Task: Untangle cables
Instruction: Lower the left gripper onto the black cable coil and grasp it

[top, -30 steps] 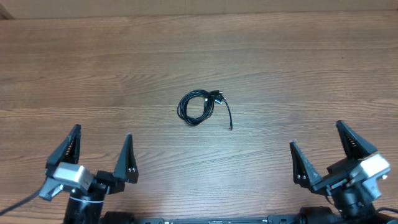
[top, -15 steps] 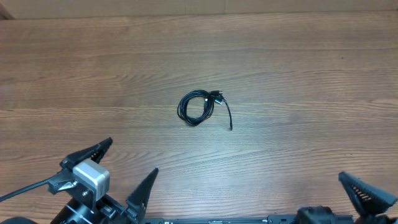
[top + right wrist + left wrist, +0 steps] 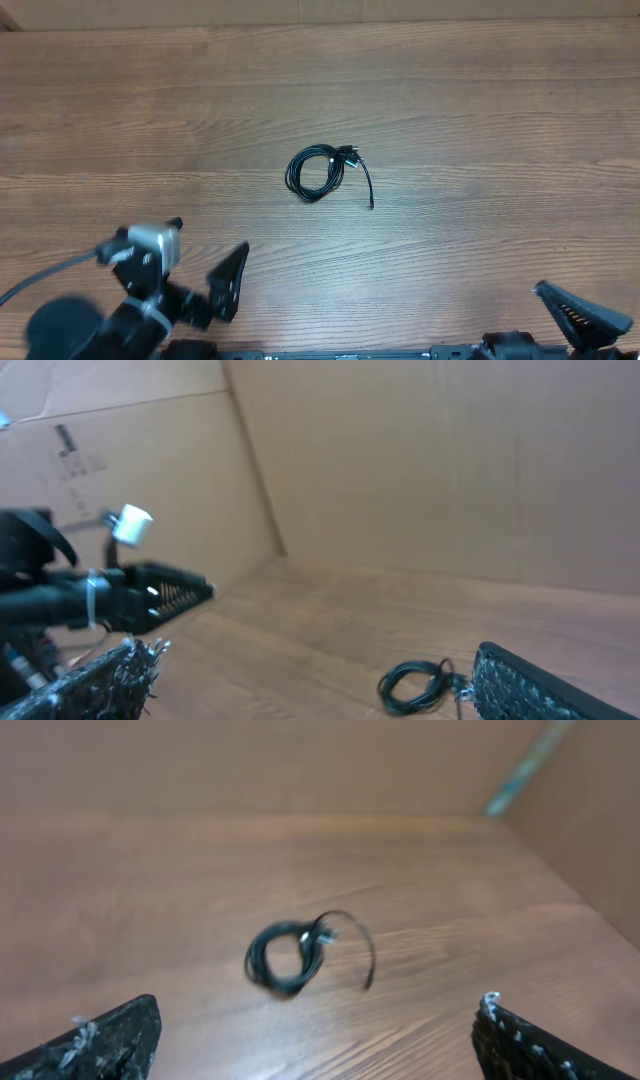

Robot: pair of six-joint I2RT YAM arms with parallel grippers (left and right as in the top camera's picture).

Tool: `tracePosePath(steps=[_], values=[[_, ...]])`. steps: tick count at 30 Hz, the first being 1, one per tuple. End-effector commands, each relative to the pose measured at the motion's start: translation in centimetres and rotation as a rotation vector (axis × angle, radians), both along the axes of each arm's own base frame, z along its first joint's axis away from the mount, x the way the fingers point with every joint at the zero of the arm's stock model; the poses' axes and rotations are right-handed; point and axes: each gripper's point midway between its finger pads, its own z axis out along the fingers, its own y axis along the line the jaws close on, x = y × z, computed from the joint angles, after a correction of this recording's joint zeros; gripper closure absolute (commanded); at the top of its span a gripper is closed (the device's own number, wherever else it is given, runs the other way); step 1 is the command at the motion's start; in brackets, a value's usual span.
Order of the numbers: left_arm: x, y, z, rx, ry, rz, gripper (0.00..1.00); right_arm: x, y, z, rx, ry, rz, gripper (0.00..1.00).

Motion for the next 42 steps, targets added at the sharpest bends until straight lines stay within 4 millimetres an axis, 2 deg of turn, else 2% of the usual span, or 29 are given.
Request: tracePosePath(steps=[1,3,6,9,12,14,15,16,18,22,25,26,29,31,35,38,42], values=[[3.6,1.5,-5.0,-0.071,0.176,0.158,0.0,1.7,-0.8,0.7,0.014,0.015,-0.061,0.0],[5.6,1.3,-7.4,-0.074,0.249,0.165,0.0,2.6,-0.8,0.9,0.019,0.03,-0.06,0.0],[7.7,0.4,-9.4,-0.082,0.334,0.129,0.0,3.9,-0.8,0.6,0.017,0.068,-0.061,0.0],[9.7,-1.8,-11.3,-0.148,0.444,0.032,0.02,5.3,-0.7,0.2,0.015,0.114,-0.061,0.0],[11.6,-2.4,-15.0,-0.195,0.61,0.063,0.04,6.8,-0.7,-0.2,0.009,0.158,-0.062,0.0],[12.1,-2.7,-16.9,-0.207,0.694,0.081,0.04,7.4,-0.8,-0.4,0.008,0.176,-0.065,0.0],[12.3,-3.4,-19.1,-0.215,0.789,0.094,0.06,7.9,-0.8,-0.6,-0.002,0.184,-0.065,0.0],[12.3,-3.9,-20.0,-0.218,0.834,0.099,0.07,8.0,-0.7,-0.6,-0.01,0.182,-0.064,0.0],[12.1,-6.0,-22.3,-0.226,0.931,0.074,0.09,8.6,-1.0,-0.8,-0.019,0.189,-0.079,0.0],[12.0,-10.4,-24.0,-0.195,0.964,-0.003,0.06,9.1,-1.7,-0.9,-0.023,0.191,-0.133,0.0],[12.4,-10.5,-26.1,-0.051,0.92,0.087,0.04,9.0,-1.7,-1.0,-0.031,0.191,-0.131,0.0],[12.5,-10.3,-26.5,-0.015,0.905,0.11,0.05,9.0,-1.7,-1.1,-0.042,0.187,-0.13,0.0],[12.7,-10.4,-27.2,0.067,0.864,0.098,0.15,9.0,-1.7,-1.2,-0.052,0.184,-0.13,0.0],[13.4,-10.1,-27.1,0.116,0.814,0.081,0.12,9.0,-1.7,-1.2,-0.052,0.186,-0.129,0.0],[14.5,-8.8,-27.0,0.153,0.764,0.165,0.11,8.9,-1.7,-1.6,-0.053,0.202,-0.128,0.0],[15.4,-7.2,-26.9,0.139,0.739,0.315,0.12,8.7,-1.4,-1.8,-0.052,0.214,-0.107,0.0],[16.4,-7.5,-26.6,0.09,0.714,0.345,0.14,8.4,-0.9,-1.8,-0.049,0.215,-0.073,0.0]])
